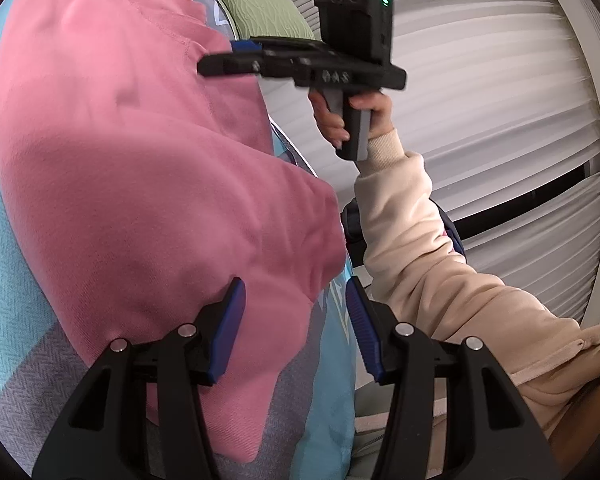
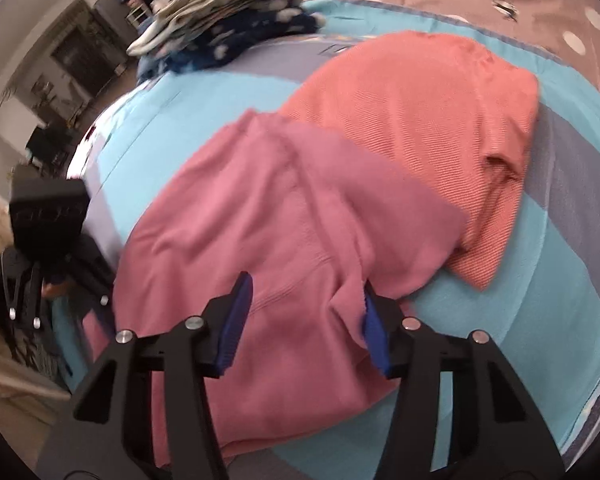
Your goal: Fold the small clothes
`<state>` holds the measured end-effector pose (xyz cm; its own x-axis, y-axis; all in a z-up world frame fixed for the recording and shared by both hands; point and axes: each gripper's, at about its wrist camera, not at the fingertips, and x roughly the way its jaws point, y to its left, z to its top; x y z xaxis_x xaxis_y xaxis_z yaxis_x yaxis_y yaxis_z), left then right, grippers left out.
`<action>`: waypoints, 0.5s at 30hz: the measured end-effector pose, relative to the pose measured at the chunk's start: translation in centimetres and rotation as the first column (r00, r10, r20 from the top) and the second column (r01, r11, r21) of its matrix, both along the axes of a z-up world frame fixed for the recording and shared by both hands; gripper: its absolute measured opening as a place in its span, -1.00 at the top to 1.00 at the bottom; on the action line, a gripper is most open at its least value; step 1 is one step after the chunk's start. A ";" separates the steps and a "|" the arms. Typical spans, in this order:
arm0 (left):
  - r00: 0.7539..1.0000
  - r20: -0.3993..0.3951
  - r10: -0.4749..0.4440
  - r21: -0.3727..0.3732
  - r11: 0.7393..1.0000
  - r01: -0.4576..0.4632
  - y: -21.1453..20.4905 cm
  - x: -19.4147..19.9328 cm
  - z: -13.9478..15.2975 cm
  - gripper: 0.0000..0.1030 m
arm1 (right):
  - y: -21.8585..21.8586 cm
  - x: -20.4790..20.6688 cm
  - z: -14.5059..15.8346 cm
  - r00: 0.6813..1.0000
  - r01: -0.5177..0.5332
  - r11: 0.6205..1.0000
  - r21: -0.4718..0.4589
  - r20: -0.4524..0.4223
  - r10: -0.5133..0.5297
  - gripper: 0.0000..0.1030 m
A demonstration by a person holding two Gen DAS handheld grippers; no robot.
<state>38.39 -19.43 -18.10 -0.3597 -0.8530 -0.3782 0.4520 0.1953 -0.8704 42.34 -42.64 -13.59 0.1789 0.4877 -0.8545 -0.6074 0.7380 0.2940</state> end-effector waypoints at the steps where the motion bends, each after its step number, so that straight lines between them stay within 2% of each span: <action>1: 1.000 -0.001 0.000 0.000 1.000 0.000 0.0 0.0 0.1 -0.02 | 0.2 0.0 -0.1 1.000 -0.009 1.000 -0.020 0.001 0.009 -0.10; 3: 1.000 -0.001 0.000 -0.001 1.000 0.000 0.1 0.1 0.3 -0.02 | 0.5 0.4 -0.3 1.000 0.005 0.999 -0.044 0.000 -0.005 -0.04; 5: 1.000 -0.001 0.000 -0.001 1.000 0.000 0.2 0.2 0.4 -0.02 | 0.1 1.1 -0.5 0.999 0.039 0.998 -0.039 -0.003 -0.039 0.23; 6: 1.000 -0.002 0.000 -0.001 1.000 0.000 0.2 0.2 0.5 -0.02 | 0.1 1.2 -0.5 0.999 0.053 0.997 -0.062 0.016 -0.052 0.49; 7: 1.000 -0.002 0.000 -0.002 1.000 0.000 0.2 0.2 0.6 -0.02 | 0.1 1.2 -0.4 0.998 0.049 0.996 -0.081 0.029 -0.047 0.60; 10: 1.000 0.002 -0.002 0.000 1.000 0.002 0.1 0.3 0.6 -0.02 | 0.1 0.8 0.2 0.997 0.057 0.992 -0.113 0.054 -0.051 0.59; 11: 1.000 0.005 -0.003 0.000 1.000 0.003 0.2 0.4 0.6 -0.02 | 0.0 0.5 0.4 0.996 0.066 0.989 -0.130 0.060 -0.058 0.51; 13: 1.000 0.010 -0.004 0.002 1.000 0.004 -0.1 0.7 0.4 -0.02 | 0.1 -0.3 0.6 0.994 0.085 0.980 -0.178 0.077 -0.072 -0.55; 15: 1.000 0.013 -0.006 0.002 1.000 0.006 -0.2 1.0 0.3 -0.02 | -0.1 -1.5 0.9 0.992 0.091 0.980 -0.179 0.103 -0.073 -0.51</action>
